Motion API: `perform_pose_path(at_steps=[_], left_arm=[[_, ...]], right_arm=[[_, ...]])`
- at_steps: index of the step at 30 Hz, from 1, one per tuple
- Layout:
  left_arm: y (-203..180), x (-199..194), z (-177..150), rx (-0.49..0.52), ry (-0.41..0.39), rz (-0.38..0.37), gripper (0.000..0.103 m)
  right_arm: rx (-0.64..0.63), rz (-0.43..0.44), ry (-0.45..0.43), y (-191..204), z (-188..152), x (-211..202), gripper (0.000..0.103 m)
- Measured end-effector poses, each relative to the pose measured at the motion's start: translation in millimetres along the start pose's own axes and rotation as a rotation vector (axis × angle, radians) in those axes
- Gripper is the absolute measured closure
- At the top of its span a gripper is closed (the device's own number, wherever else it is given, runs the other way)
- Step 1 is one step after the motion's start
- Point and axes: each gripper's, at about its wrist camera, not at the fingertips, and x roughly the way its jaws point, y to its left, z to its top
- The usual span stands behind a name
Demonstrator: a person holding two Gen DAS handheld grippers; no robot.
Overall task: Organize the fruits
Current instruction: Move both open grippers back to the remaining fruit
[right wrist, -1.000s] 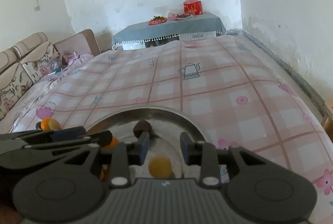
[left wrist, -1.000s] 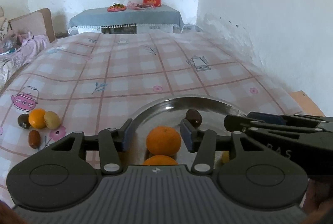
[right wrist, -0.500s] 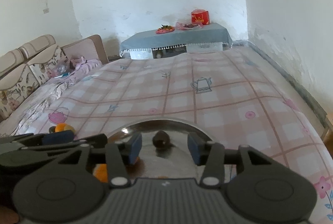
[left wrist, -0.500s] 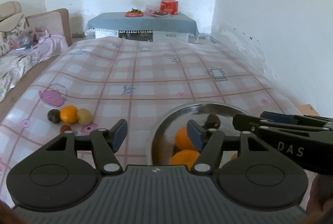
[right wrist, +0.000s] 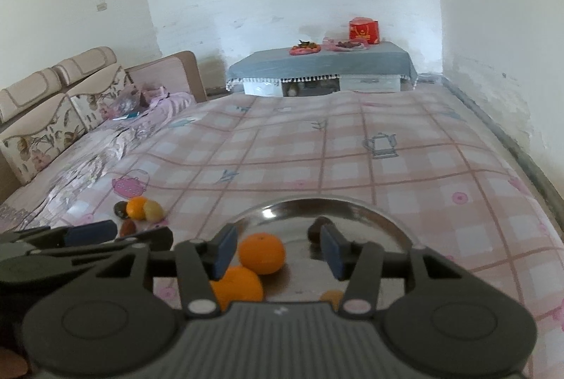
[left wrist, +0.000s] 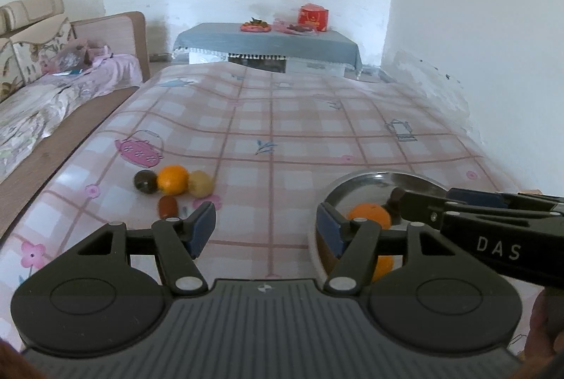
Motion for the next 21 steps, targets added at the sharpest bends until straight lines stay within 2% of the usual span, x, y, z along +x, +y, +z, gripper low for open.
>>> perform_pose_path(at_steps=[3, 7, 21], left_arm=[[5.2, -1.1, -1.0, -0.013, 0.002, 0.012, 0.025], [8.4, 0.4, 1.1, -0.028, 0.001, 0.028, 0.025], [35.7, 21.9, 6.8, -0.093, 0.003, 0.092, 0.029]], right_arm=[[-0.016, 0.011, 0.005, 8.3, -0.6, 1.8, 0.051], [-0.027, 0.026, 0.006, 19.5, -2.2, 3.3, 0.046], [-0.057, 0.090, 0.031, 56.0, -3.7, 19.4, 0.045]])
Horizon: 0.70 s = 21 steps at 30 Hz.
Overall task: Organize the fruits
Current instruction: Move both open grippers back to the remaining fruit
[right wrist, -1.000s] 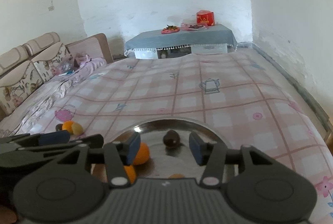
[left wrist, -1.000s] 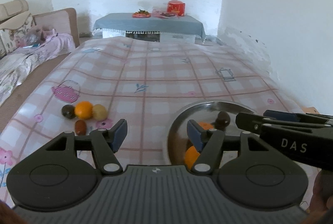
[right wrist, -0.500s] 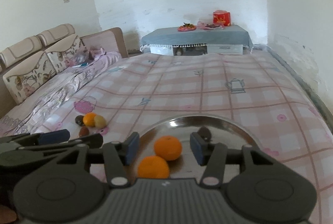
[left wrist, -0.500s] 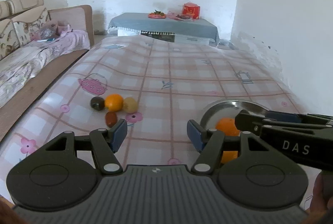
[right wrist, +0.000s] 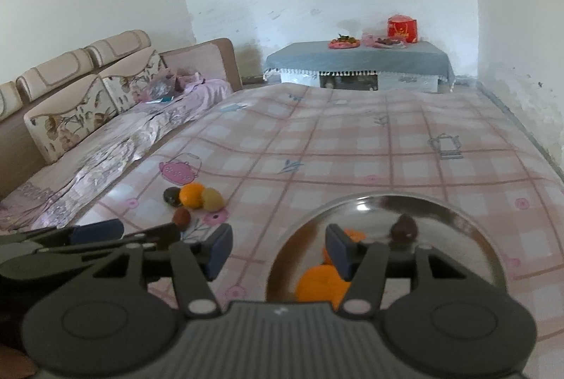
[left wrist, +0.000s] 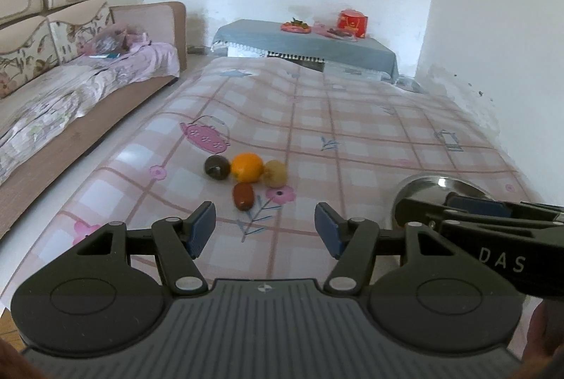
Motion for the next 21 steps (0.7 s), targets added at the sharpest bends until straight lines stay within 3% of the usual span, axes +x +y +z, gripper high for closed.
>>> perform_pose_path(at_steps=[9, 21], left_arm=[[8.1, 16.9, 1.8, -0.011, 0.012, 0.034, 0.031], [15.2, 57.1, 6.3, -0.004, 0.063, 0.053, 0.043]], right_arm=[[-0.008, 0.029, 0.020, 14.5, 0.3, 15.5, 0.045], [0.001, 0.049, 0.028, 11.8, 3.1, 25.5, 0.040]])
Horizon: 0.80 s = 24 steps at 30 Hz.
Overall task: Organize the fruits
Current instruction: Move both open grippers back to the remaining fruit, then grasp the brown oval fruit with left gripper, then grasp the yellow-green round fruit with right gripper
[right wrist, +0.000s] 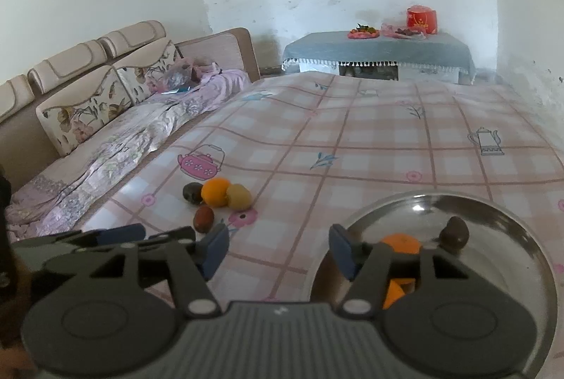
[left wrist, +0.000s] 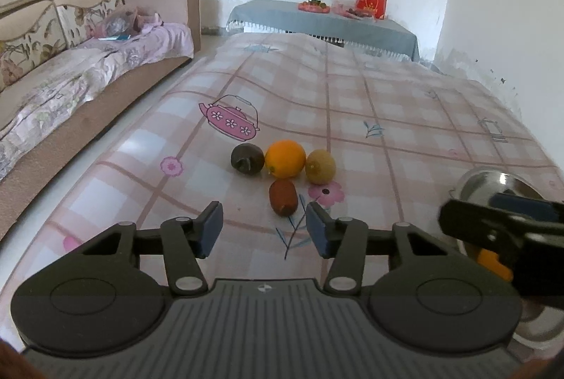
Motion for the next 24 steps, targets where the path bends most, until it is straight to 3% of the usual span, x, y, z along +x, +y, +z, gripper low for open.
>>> perform_pose_path(at_steps=[5, 10, 14, 24], left_arm=[[-1.8, 18.0, 5.2, 0.015, 0.022, -0.002, 0.048], [-0.9, 27.1, 4.7, 0.025, 0.026, -0.001, 0.060], [2.1, 25.4, 5.7, 0.034, 0.017, -0.016, 0.083], [25.7, 8.9, 1.6, -0.016, -0.008, 0.010, 0.083]], right_arm=[[0.013, -0.004, 0.007, -5.1, 2.1, 4.9, 0.040], [0.016, -0.002, 0.015, -6.3, 4.0, 11.4, 0.038], [0.018, 0.006, 0.021, -5.5, 7.3, 17.6, 0.037], [-0.031, 0.085, 0.050, 3.7, 22.9, 43.7, 0.034]])
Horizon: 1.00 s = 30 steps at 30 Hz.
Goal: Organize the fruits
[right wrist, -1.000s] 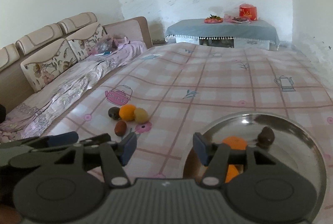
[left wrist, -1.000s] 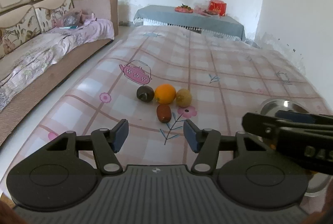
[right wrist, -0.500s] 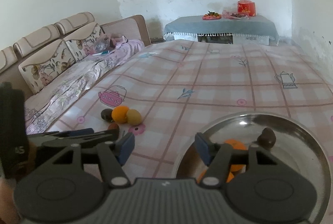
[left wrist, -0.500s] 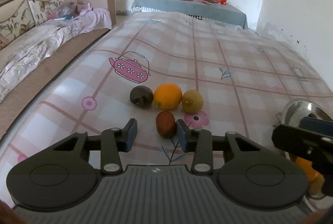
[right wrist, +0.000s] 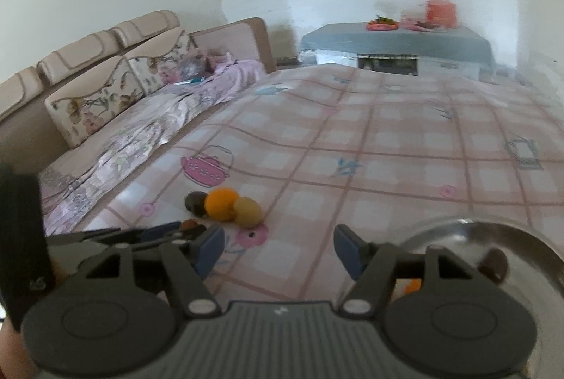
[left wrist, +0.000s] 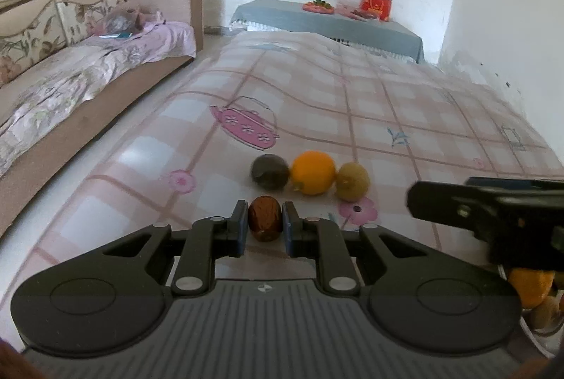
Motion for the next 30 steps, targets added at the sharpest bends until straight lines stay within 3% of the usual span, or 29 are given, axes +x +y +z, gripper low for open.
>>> perform_pose_path(at_steps=[12, 23, 26, 28, 30], left_arm=[[19.4, -4.2, 1.5, -0.029, -0.006, 0.037, 0.083], [15.1, -1.1, 2.6, -0.045, -0.007, 0.031, 0.083], [14.4, -2.0, 2.0, -0.045, -0.007, 0.033, 0.083], [14.1, -2.6, 1.7, -0.046, -0.008, 0.034, 0.083], [13.7, -3.2, 1.0, -0.047, -0.008, 0.035, 0.083]], right_arm=[[-0.090, 0.050, 0.111, 10.6, 14.3, 54.4, 0.035], [-0.177, 0.035, 0.139, 21.1, 22.8, 79.0, 0.035], [-0.205, 0.023, 0.148, 24.3, 20.9, 80.4, 0.057], [-0.212, 0.032, 0.146, 25.9, 19.2, 78.6, 0.078], [-0.213, 0.027, 0.144, 26.1, 16.9, 75.4, 0.078]])
